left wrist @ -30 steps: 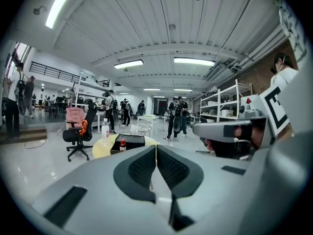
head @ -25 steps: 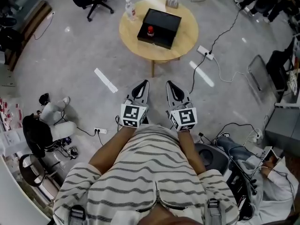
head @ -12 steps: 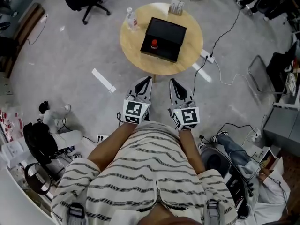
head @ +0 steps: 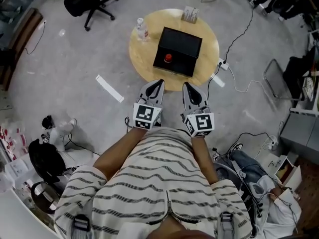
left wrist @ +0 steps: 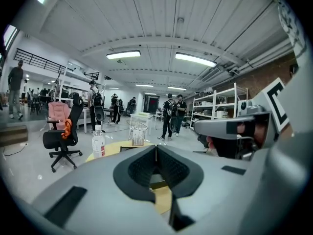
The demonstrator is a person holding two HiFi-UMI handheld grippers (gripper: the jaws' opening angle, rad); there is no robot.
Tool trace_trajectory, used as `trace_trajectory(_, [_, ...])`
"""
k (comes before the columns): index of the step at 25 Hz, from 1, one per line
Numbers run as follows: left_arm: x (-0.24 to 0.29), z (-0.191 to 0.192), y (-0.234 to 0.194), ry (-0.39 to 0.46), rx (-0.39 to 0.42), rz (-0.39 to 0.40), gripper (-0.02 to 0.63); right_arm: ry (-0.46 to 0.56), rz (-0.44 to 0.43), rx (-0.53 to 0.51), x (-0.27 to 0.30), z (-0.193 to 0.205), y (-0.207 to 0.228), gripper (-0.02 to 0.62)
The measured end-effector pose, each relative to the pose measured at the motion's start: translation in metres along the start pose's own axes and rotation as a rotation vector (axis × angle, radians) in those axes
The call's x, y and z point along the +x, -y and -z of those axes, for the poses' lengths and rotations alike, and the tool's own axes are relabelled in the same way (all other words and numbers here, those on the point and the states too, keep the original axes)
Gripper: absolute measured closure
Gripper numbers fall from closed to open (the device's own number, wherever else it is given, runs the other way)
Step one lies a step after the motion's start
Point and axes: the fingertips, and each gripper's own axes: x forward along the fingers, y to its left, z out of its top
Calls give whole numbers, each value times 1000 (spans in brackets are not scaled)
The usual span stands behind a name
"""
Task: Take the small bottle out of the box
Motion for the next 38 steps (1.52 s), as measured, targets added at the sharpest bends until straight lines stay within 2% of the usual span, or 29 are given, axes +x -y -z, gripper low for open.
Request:
trace_trajectory(9, [15,11,-18,-22,-27,17,583,-28,4,-23,17,4,-9,584])
trace_trajectory(15, [28,16,-9,-44,-34,12,583,-48,-7,-23,15,10,6,584])
trace_trajectory(35, [85,44,-12,-138,-7,-78,579,-97,-60,22,16,32,52,584])
trace_trajectory(38, [95,51,-17,-152,-11,-89,551,-103,-65,26,18,35,56,584])
